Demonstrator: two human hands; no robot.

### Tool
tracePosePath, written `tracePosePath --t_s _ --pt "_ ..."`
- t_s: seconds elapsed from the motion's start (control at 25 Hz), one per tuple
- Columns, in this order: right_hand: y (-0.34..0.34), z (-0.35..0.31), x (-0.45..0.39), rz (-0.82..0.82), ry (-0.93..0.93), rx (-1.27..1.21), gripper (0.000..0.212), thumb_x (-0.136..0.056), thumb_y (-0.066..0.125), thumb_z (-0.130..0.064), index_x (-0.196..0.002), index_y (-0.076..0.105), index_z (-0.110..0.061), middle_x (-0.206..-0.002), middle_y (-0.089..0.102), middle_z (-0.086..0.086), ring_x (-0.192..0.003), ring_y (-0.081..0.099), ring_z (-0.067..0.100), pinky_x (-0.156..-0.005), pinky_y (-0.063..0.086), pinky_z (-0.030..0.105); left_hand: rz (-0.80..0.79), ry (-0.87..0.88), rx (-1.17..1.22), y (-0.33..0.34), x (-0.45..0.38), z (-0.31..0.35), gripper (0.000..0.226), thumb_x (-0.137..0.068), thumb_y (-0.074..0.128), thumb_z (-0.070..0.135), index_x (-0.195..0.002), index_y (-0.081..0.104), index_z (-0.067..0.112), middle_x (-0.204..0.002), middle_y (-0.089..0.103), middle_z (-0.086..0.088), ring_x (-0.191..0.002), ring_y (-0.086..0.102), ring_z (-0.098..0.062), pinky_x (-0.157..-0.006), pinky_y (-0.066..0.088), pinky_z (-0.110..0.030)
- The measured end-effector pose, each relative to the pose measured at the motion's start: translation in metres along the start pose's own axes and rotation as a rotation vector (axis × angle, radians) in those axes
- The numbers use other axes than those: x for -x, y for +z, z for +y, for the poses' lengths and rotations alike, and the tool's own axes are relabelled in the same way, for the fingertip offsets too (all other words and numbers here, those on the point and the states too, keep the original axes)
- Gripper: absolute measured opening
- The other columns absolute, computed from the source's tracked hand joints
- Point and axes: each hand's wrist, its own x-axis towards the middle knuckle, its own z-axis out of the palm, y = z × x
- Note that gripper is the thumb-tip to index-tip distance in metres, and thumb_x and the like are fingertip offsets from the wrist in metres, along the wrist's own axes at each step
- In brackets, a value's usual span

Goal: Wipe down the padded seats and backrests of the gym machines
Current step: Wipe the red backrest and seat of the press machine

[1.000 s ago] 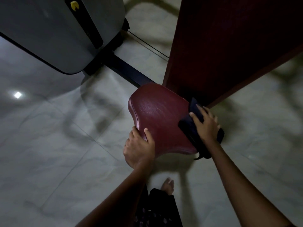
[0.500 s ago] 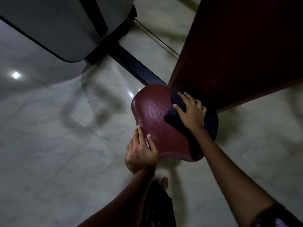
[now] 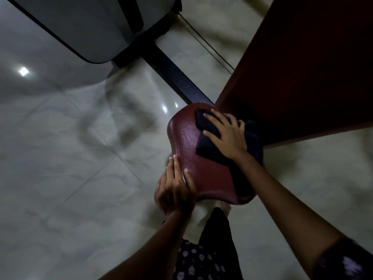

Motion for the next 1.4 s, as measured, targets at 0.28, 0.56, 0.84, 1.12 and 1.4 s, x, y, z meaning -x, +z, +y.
tracePosePath --t_s 0.28,0.56,0.84,1.12,1.4 --pt "0.005 -0.012 0.024 -0.049 -0.51 0.018 0.054 -0.091 0.032 -0.057 -0.141 0.04 -0.036 -0.15 0.036 -0.009 -0.137 0.03 0.027 -0.107 0.018 0.054 0.054 0.01 -0.072 0.001 0.002 -0.001 0.048 -0.087 0.037 0.029 -0.121 0.064 0.009 -0.118 0.067 -0.006 -0.091 0.068 -0.022 -0.074 0.051 -0.028" --pt "-0.006 0.0 -0.027 -0.071 -0.244 -0.006 0.061 -0.088 0.025 -0.065 -0.143 0.034 -0.04 -0.153 0.031 -0.009 -0.138 0.026 0.026 -0.106 0.019 0.055 0.087 0.02 -0.088 -0.001 0.0 -0.001 0.048 -0.084 0.04 0.029 -0.12 0.065 0.009 -0.116 0.068 -0.005 -0.089 0.069 -0.023 -0.072 0.051 -0.028" --pt "0.001 -0.029 0.009 -0.1 -0.63 0.01 0.054 -0.09 0.032 -0.057 -0.139 0.044 -0.036 -0.148 0.039 -0.009 -0.138 0.029 0.025 -0.109 0.014 0.051 0.093 0.027 -0.121 -0.001 0.004 -0.002 0.047 -0.085 0.04 0.029 -0.12 0.065 0.01 -0.115 0.069 -0.006 -0.088 0.07 -0.024 -0.07 0.052 -0.028" --pt "0.004 0.035 0.037 0.02 -0.252 -0.032 0.056 -0.091 0.03 -0.063 -0.139 0.041 -0.036 -0.149 0.038 -0.007 -0.138 0.027 0.027 -0.107 0.021 0.057 0.118 0.044 -0.133 0.002 0.003 -0.003 0.046 -0.084 0.041 0.026 -0.119 0.066 0.008 -0.115 0.069 -0.007 -0.082 0.069 -0.025 -0.067 0.051 -0.028" --pt "0.004 -0.053 -0.032 -0.121 -0.614 0.073 0.051 -0.089 0.036 -0.058 -0.132 0.051 -0.037 -0.142 0.047 -0.008 -0.132 0.037 0.027 -0.104 0.019 0.057 0.078 0.043 -0.169 0.002 0.003 -0.005 0.048 -0.087 0.04 0.029 -0.124 0.062 0.01 -0.12 0.066 -0.006 -0.088 0.069 -0.024 -0.07 0.051 -0.029"
